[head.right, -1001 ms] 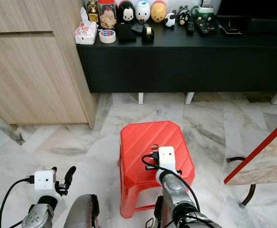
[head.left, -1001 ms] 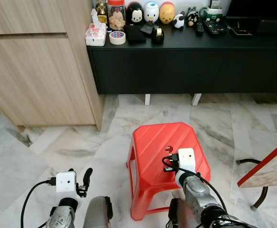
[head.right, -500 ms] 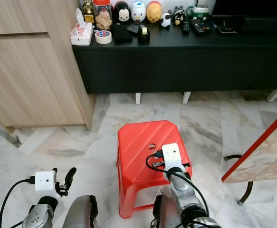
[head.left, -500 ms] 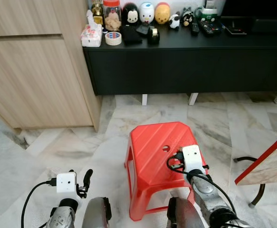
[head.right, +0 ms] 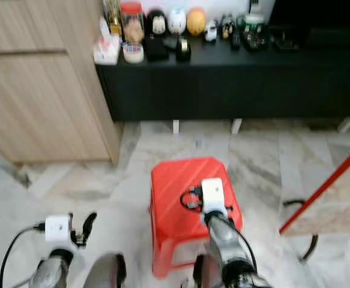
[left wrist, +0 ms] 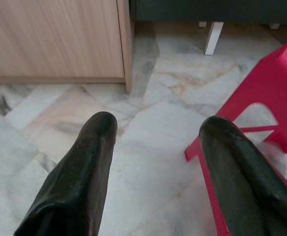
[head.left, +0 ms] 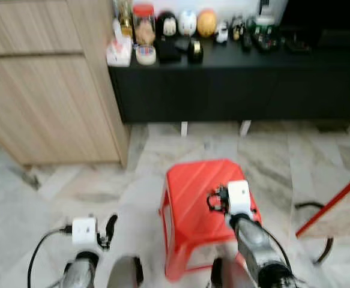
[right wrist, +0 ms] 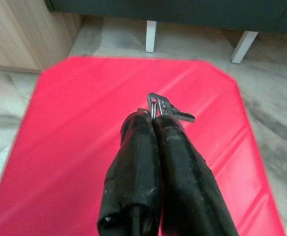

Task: Hang keys on a hook

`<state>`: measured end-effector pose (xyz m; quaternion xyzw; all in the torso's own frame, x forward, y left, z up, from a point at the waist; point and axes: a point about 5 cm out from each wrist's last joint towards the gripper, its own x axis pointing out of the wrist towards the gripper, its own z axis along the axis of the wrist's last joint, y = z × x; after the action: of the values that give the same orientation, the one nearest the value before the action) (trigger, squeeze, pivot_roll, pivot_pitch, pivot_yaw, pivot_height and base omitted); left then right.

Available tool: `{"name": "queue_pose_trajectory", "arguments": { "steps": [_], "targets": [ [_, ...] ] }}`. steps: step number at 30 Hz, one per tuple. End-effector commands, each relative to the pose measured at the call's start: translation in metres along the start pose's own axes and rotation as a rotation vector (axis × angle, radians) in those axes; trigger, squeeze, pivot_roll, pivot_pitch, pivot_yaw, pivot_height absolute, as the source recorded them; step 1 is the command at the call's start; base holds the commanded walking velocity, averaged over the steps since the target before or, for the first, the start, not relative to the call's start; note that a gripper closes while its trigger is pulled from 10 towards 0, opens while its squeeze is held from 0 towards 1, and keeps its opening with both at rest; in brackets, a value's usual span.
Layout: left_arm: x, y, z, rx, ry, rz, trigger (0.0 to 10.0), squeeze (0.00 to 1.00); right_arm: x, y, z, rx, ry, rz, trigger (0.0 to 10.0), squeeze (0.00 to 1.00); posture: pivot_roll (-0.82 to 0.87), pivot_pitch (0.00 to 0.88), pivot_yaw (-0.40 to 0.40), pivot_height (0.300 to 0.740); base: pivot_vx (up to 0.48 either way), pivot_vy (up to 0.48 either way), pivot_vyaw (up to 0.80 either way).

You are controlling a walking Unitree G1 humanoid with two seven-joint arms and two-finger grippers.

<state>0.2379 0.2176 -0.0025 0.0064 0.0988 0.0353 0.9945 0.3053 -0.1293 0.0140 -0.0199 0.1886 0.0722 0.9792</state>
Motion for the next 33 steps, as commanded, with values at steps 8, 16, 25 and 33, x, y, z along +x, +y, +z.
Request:
{"name": "queue_pose_trajectory", "arguments": {
  "steps": [8,16,25,33],
  "targets": [
    [0.001,-0.001,0.0,0.022,0.002,-0.018,10.0,0.0,0.002,0.003,0.008,0.005,-0.002,0.05,10.0,0.0,0.09,0.117,-0.031,0.74,0.0,0.0,0.0],
    [0.006,-0.006,0.019,0.072,-0.081,-0.1,10.0,0.0,0.006,0.012,0.024,0.04,-0.009,0.178,10.0,0.0,0.08,0.097,-0.038,0.74,0.0,0.0,0.0],
    [0.01,-0.025,0.048,0.13,-0.174,-0.335,10.0,0.0,0.008,0.015,0.055,0.032,-0.072,0.283,10.0,0.0,0.08,0.074,-0.044,0.74,0.0,0.0,0.0],
    [0.005,-0.046,0.065,0.204,-0.211,-0.553,10.0,0.0,0.004,0.019,0.08,0.007,-0.08,0.412,10.0,0.0,0.08,0.04,-0.049,0.74,0.0,0.0,0.0]
  ]
}}
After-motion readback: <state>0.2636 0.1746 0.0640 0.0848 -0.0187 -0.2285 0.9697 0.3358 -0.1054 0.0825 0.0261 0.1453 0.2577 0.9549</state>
